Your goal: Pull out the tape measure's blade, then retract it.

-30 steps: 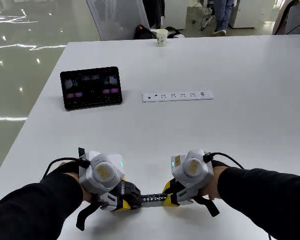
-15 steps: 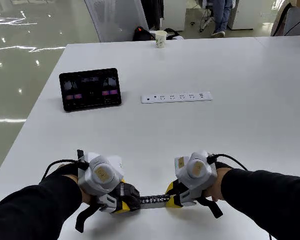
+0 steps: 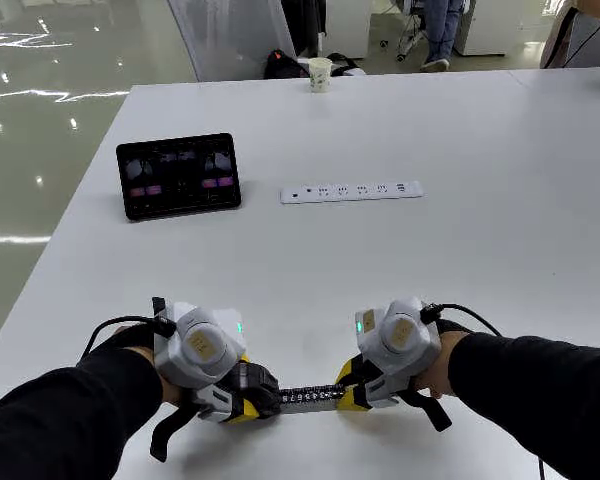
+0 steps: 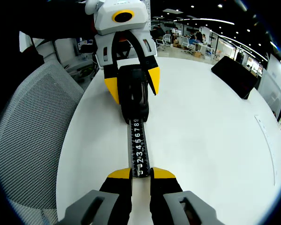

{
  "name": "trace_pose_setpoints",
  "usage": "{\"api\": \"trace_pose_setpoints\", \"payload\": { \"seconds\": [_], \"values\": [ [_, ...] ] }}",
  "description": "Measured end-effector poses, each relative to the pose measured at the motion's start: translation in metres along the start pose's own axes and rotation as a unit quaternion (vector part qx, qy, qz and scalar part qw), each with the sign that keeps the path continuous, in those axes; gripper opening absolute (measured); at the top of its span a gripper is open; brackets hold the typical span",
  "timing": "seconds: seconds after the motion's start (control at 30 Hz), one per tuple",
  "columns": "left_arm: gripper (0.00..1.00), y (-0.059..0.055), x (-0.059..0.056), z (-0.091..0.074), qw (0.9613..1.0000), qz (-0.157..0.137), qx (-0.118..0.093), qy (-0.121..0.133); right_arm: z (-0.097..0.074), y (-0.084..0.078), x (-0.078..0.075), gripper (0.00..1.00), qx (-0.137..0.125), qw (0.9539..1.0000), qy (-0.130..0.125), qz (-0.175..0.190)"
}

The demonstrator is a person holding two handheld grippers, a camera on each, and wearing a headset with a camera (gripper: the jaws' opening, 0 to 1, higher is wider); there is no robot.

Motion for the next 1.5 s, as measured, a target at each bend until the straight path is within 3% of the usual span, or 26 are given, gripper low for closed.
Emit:
{"api": "trace_pose_setpoints", "payload": {
  "seconds": [1.5],
  "values": [
    [0.33, 0.0, 0.0, -0.001, 1.0, -0.001, -0.007, 0.003, -0.016, -0.024, -0.004, 0.11, 0.01, 0.9999, -0.007, -0.004]
  ]
}}
Point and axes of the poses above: the centre of the closed fingertips' face, and the gripper's own axes: z roughly forward along the fingers, x roughly to its left, y roughly out of its top, the point moved 6 cm from there along -z, roughly backward along the fingers, and after that the axes turned 11 degrees about -y, right-handed, at the moved point
